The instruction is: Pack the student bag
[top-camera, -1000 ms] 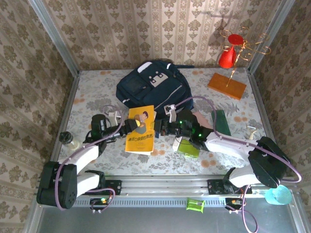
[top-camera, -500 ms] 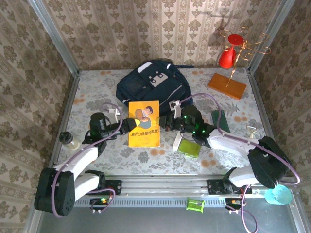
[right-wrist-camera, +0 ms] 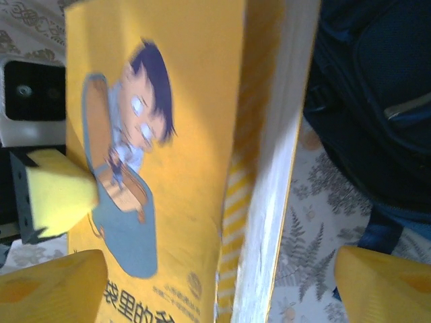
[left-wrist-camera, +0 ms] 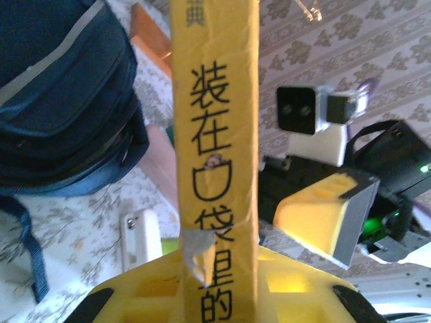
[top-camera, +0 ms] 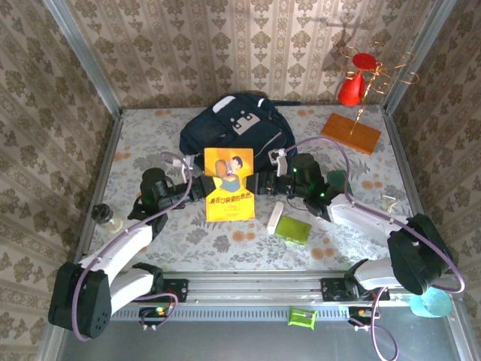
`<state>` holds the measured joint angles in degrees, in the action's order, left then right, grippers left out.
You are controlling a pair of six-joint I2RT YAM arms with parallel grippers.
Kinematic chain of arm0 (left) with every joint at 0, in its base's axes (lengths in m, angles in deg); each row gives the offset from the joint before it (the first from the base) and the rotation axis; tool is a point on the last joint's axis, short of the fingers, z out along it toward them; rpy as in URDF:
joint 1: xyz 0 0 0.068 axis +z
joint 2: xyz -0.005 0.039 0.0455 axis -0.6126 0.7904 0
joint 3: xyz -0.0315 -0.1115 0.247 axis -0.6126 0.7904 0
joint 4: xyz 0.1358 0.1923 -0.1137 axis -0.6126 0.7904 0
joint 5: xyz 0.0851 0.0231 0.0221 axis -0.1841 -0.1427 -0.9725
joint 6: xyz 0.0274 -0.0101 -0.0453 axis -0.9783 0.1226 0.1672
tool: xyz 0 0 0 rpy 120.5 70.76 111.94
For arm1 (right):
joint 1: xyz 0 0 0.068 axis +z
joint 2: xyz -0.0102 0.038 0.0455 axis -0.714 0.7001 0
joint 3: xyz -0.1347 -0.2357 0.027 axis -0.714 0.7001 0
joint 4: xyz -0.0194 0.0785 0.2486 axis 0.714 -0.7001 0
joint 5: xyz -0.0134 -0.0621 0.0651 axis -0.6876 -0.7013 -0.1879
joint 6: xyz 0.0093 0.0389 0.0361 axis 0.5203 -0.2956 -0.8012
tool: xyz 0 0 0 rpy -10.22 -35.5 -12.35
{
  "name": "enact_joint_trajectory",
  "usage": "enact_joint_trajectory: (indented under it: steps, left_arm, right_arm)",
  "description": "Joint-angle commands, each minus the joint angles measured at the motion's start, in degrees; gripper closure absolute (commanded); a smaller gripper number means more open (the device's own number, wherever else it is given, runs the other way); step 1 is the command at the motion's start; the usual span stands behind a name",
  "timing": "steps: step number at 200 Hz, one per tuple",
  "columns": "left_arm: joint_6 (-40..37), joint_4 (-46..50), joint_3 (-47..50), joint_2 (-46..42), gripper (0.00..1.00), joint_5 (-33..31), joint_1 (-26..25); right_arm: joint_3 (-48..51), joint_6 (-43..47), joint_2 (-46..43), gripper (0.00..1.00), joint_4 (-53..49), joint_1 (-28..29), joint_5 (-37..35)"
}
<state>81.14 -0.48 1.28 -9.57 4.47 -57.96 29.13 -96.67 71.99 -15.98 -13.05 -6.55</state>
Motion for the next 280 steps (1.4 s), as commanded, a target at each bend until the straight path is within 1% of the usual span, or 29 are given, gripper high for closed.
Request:
enact_joint_trajectory:
  steps: [1, 18, 25, 38, 48, 65, 70, 71, 73, 74, 76, 77, 86, 89, 93, 101, 108, 114, 119, 128, 139, 141, 162, 175, 186, 208, 242, 258, 280]
  left_arm:
    - [3.5, -7.6, -4.1, -1.0, 1.00, -0.6, -0.8]
    - [5.1, -10.1, -4.2, 0.0, 1.00, -1.8, -1.4]
    - [5.9, -11.6, -4.2, 0.6, 1.00, -2.1, -1.6]
    - [7.6, -14.4, -4.1, 2.2, 1.00, -3.8, -1.8]
    - [8.5, -15.5, -4.2, 3.5, 1.00, -5.3, -1.8]
    - [9.3, -17.1, -5.0, 6.6, 1.00, -6.5, -2.4]
    - [9.5, -17.9, -5.3, 7.6, 1.00, -6.5, -2.6]
    - [9.6, -18.1, -5.3, 7.9, 1.00, -6.5, -2.7]
    - [9.7, -18.4, -5.4, 8.2, 1.00, -6.5, -2.7]
    - [9.7, -18.5, -5.4, 8.5, 1.00, -6.5, -2.7]
    - [9.8, -18.9, -5.5, 8.8, 1.00, -6.5, -2.7]
    - [9.8, -19.0, -5.6, 9.0, 1.00, -6.6, -2.7]
    - [10.0, -19.8, -5.9, 10.8, 1.00, -7.0, -2.9]
    - [10.0, -19.8, -6.0, 11.3, 1.00, -7.1, -2.9]
    - [9.5, -19.7, -6.2, 12.1, 0.96, -7.5, -2.9]
    - [8.0, -18.4, -6.9, 13.4, 0.84, -8.3, -2.9]
    - [5.9, -15.9, -7.7, 14.5, 0.69, -9.4, -2.9]
    - [3.1, -12.7, -8.8, 15.6, 0.56, -10.6, -3.1]
    - [0.3, -9.2, -10.0, 16.3, 0.48, -11.3, -3.3]
    - [-6.2, -1.8, -12.9, 17.8, 0.40, -15.0, -4.2]
    - [-15.4, 8.7, -17.5, 19.9, 0.36, -19.7, -5.6]
    - [-17.2, 10.4, -18.3, 20.3, 0.35, -20.9, -7.1]
    - [-33.5, 27.4, -29.4, 26.9, 0.32, -33.4, -13.1]
    - [-39.9, 33.8, -36.4, 32.6, 0.32, -38.4, -15.8]
    - [-44.3, 38.1, -42.2, 37.8, 0.31, -40.7, -17.5]
    - [-50.2, 44.9, -52.7, 47.8, 0.32, -46.4, -19.9]
    - [-56.0, 51.1, -66.4, 59.7, 0.33, -53.2, -22.5]
    - [-57.1, 53.9, -72.1, 64.0, 0.39, -55.8, -23.0]
    - [-58.1, 55.8, -76.2, 67.3, 0.51, -58.0, -23.2]
  right_arm:
    - [1.2, -1.4, -0.1, 0.08, 4.8, -0.1, 4.4]
    - [2.1, -6.7, 1.5, 0.08, 13.6, 0.0, 8.8]
    - [2.4, -9.7, 3.9, 0.08, 18.3, 0.0, 10.5]
    - [3.2, -15.7, 5.7, 0.15, 27.4, 0.0, 12.2]
    - [3.5, -19.3, 6.5, 0.29, 32.8, 0.0, 12.8]
    - [3.6, -22.7, 6.7, 0.58, 37.2, 0.1, 12.3]
    - [3.6, -23.0, 6.5, 0.66, 37.1, -0.1, 11.8]
    - [3.6, -23.0, 6.5, 0.66, 37.1, -0.1, 11.8]
    - [3.6, -23.1, 6.2, 0.70, 36.8, -0.1, 11.4]
    - [3.6, -23.1, 6.2, 0.70, 36.8, -0.1, 11.4]
    - [3.7, -23.1, 5.9, 0.77, 36.3, -0.3, 10.7]
    - [3.7, -23.1, 5.9, 0.77, 36.3, -0.3, 10.7]
    - [4.0, -22.9, 4.8, 0.93, 34.0, -0.9, 9.0]
    - [4.2, -22.7, 4.4, 0.97, 33.1, -1.2, 8.5]
    - [4.4, -22.4, 3.7, 1.00, 31.8, -1.7, 7.8]
    - [5.0, -21.8, 2.4, 1.00, 29.7, -2.9, 6.8]
    - [5.4, -21.0, 0.2, 1.00, 26.8, -4.6, 6.2]
    - [5.3, -19.9, -1.3, 1.00, 23.1, -6.2, 5.8]
    - [5.1, -18.9, -2.7, 1.00, 18.6, -7.8, 5.5]
    - [4.5, -16.3, -5.3, 1.00, 11.1, -11.0, 4.4]
    - [3.8, -13.3, -8.5, 1.00, 2.2, -15.2, 3.0]
    - [3.6, -12.9, -9.0, 1.00, 0.8, -16.0, 2.8]
    - [3.6, -9.9, -14.4, 1.00, -8.7, -24.4, 1.4]
    - [3.3, -7.7, -17.2, 1.00, -14.6, -28.7, -1.0]
    - [3.2, -5.9, -19.2, 1.00, -17.8, -31.6, -2.6]
    - [3.5, -3.8, -21.6, 1.00, -20.8, -34.6, -4.1]
    - [4.4, -2.6, -21.8, 1.00, -21.2, -35.2, -3.4]
    - [4.9, -2.5, -21.3, 1.00, -20.7, -35.5, -2.2]
    - [6.0, -2.9, -21.3, 1.00, -19.5, -35.5, -1.0]
